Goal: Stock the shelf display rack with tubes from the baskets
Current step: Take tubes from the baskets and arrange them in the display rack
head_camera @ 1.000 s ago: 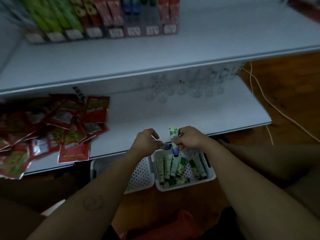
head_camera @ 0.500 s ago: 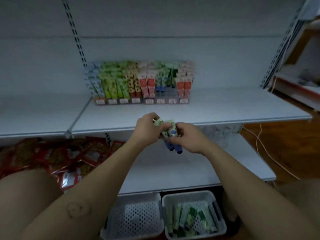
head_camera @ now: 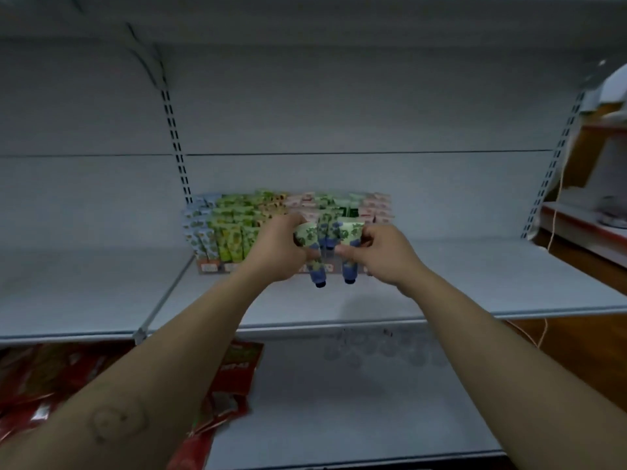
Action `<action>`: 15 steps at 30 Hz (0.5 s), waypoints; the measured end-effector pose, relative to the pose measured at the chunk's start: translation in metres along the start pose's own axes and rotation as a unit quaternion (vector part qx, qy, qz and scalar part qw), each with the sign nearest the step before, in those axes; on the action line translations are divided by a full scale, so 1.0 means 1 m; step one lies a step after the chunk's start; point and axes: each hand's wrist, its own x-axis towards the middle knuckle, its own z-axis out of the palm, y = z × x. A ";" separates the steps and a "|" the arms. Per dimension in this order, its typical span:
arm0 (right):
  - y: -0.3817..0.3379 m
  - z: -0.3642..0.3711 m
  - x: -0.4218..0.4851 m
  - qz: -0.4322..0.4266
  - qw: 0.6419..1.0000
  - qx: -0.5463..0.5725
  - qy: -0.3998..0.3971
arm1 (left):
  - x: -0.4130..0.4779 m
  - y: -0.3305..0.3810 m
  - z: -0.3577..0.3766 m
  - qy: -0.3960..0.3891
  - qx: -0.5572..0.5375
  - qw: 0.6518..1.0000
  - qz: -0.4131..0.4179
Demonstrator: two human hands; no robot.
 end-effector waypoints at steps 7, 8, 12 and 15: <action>0.006 -0.019 0.059 -0.069 0.992 -0.089 0.055 | 0.057 -0.002 0.005 0.040 0.044 0.997 0.046; 0.008 -0.020 0.067 -0.078 0.991 -0.091 0.066 | 0.066 -0.002 0.006 0.047 0.048 0.996 0.051; 0.014 -0.019 0.101 -0.099 0.985 -0.130 0.062 | 0.099 0.000 0.013 0.028 0.074 0.992 0.096; 0.020 -0.016 0.120 -0.102 0.988 -0.112 0.011 | 0.120 -0.002 0.020 -0.019 0.093 0.990 0.102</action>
